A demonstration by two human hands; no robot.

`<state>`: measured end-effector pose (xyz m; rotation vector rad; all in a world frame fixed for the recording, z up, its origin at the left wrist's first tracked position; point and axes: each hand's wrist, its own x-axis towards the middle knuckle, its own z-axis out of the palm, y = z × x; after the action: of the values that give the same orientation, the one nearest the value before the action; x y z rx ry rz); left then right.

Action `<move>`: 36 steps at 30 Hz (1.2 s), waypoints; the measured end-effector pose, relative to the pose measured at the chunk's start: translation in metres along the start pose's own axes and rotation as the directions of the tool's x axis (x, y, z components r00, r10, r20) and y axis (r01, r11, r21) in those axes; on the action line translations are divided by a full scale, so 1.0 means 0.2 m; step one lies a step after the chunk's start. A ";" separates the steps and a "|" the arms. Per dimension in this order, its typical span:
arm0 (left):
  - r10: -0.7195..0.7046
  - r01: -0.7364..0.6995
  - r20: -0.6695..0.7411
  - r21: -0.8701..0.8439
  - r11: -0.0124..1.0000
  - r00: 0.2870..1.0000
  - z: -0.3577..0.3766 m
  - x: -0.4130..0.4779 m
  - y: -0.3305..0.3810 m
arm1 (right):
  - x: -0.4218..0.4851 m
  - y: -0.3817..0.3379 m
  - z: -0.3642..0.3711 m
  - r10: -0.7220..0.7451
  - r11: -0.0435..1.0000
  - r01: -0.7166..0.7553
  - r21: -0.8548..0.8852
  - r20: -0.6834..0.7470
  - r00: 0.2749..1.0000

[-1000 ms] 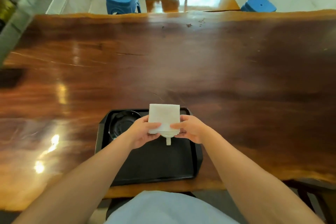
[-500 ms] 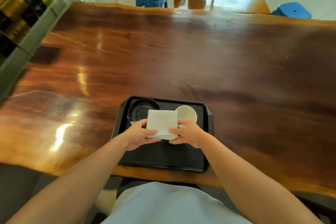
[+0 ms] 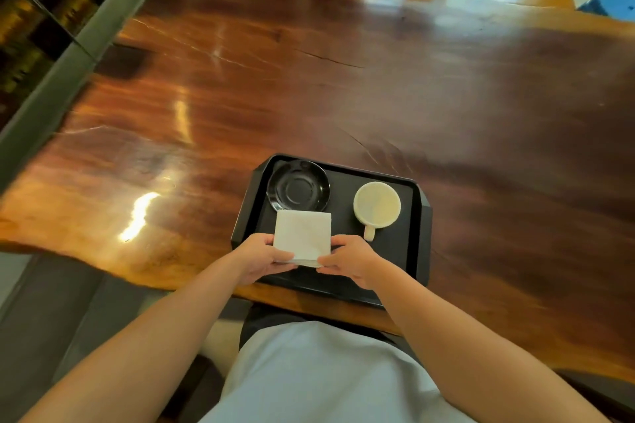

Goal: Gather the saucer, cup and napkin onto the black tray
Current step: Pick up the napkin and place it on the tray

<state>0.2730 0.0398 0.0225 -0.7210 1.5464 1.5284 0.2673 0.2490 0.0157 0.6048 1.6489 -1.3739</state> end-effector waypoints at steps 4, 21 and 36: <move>-0.021 0.023 -0.044 0.044 0.999 0.999 -0.03 -0.01 -0.05 | 0.00 0.01 0.06 0.004 0.998 -0.003 -0.064 0.017 1.000; 0.093 0.047 -0.198 0.606 0.794 0.976 -0.12 0.09 -0.17 | 0.10 0.10 0.20 0.079 0.860 -0.118 -0.497 -0.099 0.992; 0.248 0.014 -0.267 0.706 0.708 0.931 -0.12 0.15 -0.20 | 0.12 0.14 0.26 0.064 0.974 -0.102 -0.202 -0.186 0.980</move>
<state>0.2882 0.0176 -0.0249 -0.4452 2.2868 0.7734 0.2955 0.2038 -0.0193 0.6801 1.8621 -1.0921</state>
